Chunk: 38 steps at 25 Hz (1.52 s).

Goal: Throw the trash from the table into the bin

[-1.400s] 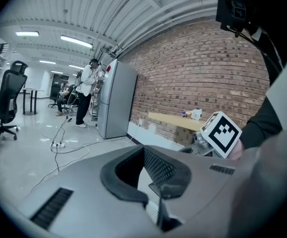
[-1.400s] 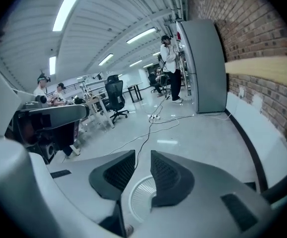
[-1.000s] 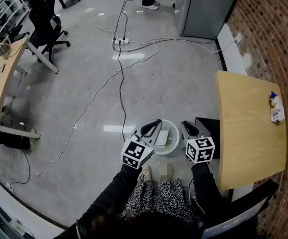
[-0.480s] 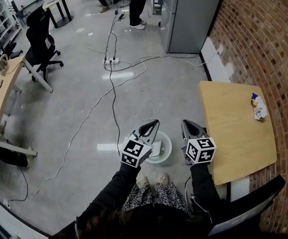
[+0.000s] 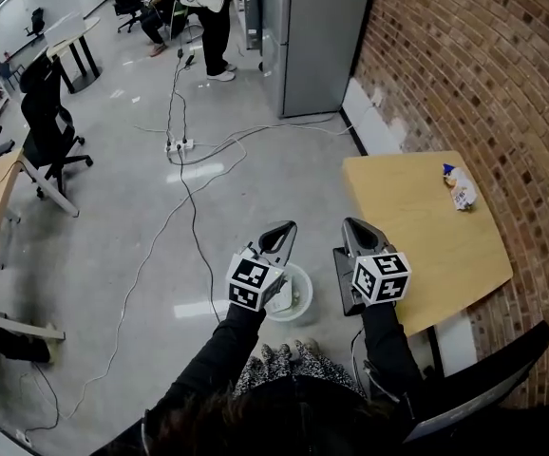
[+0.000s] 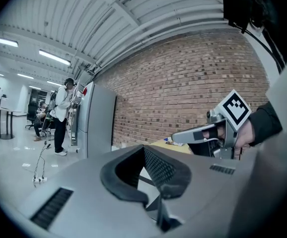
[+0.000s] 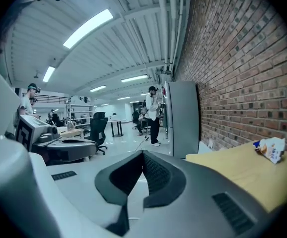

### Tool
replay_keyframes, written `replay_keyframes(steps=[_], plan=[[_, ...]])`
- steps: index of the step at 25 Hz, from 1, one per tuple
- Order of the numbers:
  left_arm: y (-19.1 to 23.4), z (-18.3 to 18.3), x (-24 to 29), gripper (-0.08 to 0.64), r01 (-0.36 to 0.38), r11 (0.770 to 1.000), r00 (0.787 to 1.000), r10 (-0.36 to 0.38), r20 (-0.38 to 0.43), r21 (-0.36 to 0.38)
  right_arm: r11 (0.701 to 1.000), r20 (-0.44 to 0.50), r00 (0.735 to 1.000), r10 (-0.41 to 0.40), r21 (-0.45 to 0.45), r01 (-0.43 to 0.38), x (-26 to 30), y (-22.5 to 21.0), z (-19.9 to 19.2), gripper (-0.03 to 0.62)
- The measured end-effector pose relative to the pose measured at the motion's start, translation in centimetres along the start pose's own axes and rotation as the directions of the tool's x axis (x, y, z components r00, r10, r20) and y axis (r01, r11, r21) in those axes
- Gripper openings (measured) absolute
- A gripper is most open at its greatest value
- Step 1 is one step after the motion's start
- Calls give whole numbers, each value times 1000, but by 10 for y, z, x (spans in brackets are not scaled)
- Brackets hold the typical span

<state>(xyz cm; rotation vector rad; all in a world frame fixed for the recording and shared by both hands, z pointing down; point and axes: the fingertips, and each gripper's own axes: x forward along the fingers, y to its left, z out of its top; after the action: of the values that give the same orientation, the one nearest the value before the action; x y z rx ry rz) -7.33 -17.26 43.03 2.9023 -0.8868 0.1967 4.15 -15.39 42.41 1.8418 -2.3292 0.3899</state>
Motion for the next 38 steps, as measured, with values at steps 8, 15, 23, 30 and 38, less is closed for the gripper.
replay_keyframes(steps=[8, 15, 23, 30, 38], plan=[[-16, 14, 21, 5, 76, 997, 997, -76, 20, -1, 994, 28, 993, -113, 4, 113, -34, -27, 8, 12], [-46, 11, 39, 5, 163, 987, 987, -163, 0, 8, 977, 46, 976, -212, 17, 211, -67, -53, 10, 12], [-74, 5, 65, 5, 216, 976, 976, -216, -30, 27, 949, 70, 946, -316, 16, 316, -97, -108, 16, 12], [-105, 19, 123, 5, 256, 965, 967, -255, -21, 51, 930, 93, 925, -368, 42, 365, -116, -178, 25, 12], [-151, 42, 209, 5, 302, 950, 953, -302, -11, 80, 910, 119, 902, -415, 54, 412, -138, -271, 40, 12]])
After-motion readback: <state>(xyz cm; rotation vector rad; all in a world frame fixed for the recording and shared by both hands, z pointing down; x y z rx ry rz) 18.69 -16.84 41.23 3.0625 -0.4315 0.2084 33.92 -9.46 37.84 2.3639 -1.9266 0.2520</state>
